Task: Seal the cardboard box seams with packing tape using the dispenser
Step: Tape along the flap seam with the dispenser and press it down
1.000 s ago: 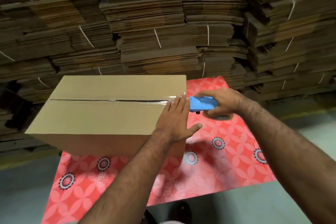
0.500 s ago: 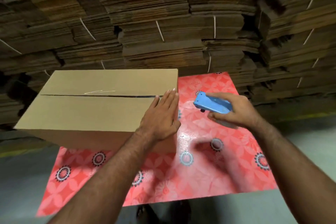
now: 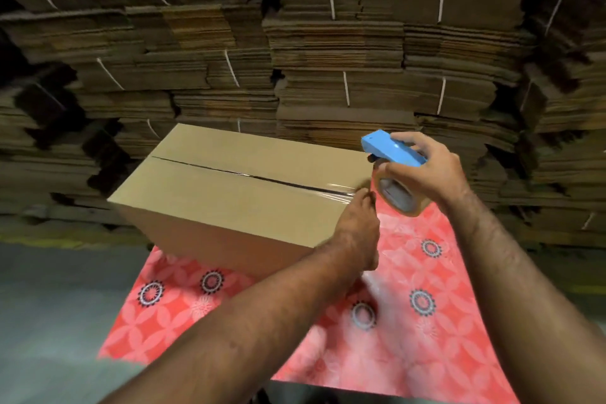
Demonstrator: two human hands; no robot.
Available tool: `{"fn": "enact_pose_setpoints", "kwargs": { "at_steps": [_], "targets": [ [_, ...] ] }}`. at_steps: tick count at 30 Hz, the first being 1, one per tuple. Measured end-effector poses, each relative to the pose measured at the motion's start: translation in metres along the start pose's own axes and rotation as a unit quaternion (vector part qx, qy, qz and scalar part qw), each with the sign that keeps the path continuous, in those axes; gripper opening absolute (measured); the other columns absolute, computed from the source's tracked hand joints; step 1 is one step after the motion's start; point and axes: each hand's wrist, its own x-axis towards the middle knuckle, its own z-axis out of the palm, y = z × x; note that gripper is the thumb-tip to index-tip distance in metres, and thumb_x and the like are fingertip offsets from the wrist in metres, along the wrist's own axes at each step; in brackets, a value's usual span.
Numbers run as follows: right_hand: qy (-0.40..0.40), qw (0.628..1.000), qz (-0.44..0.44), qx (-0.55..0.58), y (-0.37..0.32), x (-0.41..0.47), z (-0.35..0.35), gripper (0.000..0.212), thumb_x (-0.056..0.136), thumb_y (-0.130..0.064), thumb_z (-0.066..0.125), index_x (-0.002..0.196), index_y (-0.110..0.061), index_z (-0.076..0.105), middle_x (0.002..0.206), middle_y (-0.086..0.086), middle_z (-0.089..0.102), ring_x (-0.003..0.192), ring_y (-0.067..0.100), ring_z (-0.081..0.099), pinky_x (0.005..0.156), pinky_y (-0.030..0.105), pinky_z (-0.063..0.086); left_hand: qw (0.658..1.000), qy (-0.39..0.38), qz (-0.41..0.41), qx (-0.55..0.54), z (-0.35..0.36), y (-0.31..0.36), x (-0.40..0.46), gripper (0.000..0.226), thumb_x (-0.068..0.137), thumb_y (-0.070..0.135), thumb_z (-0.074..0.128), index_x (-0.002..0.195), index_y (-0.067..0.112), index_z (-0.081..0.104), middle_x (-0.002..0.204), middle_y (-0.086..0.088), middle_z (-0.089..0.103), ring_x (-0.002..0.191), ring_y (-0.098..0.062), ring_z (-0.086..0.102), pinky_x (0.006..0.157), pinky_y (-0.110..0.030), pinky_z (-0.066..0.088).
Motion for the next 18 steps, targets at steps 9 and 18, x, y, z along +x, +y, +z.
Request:
{"fn": "enact_pose_setpoints", "kwargs": {
  "at_steps": [9, 18],
  "targets": [
    [0.040, 0.974, -0.086, -0.207, -0.019, -0.013, 0.034, 0.066, 0.071, -0.055, 0.075, 0.133, -0.045, 0.054, 0.121, -0.012, 0.064, 0.104, 0.021, 0.065, 0.078, 0.035, 0.051, 0.827, 0.351, 0.011, -0.438, 0.062, -0.027, -0.023, 0.050, 0.094, 0.046, 0.042, 0.120, 0.007, 0.059, 0.119, -0.012, 0.062, 0.114, -0.032, 0.055, 0.097, -0.045, 0.042],
    [0.079, 0.894, -0.133, -0.421, -0.018, -0.029, 0.095, 0.060, 0.071, -0.040, 0.082, 0.127, -0.032, 0.062, 0.101, 0.002, 0.062, 0.058, 0.030, 0.062, 0.047, 0.030, 0.047, 0.909, 0.171, -0.060, -0.375, 0.114, -0.066, -0.036, 0.082, 0.098, 0.068, 0.019, 0.160, 0.016, 0.013, 0.169, 0.003, 0.005, 0.154, -0.010, 0.002, 0.123, -0.052, 0.004]
  ]
}}
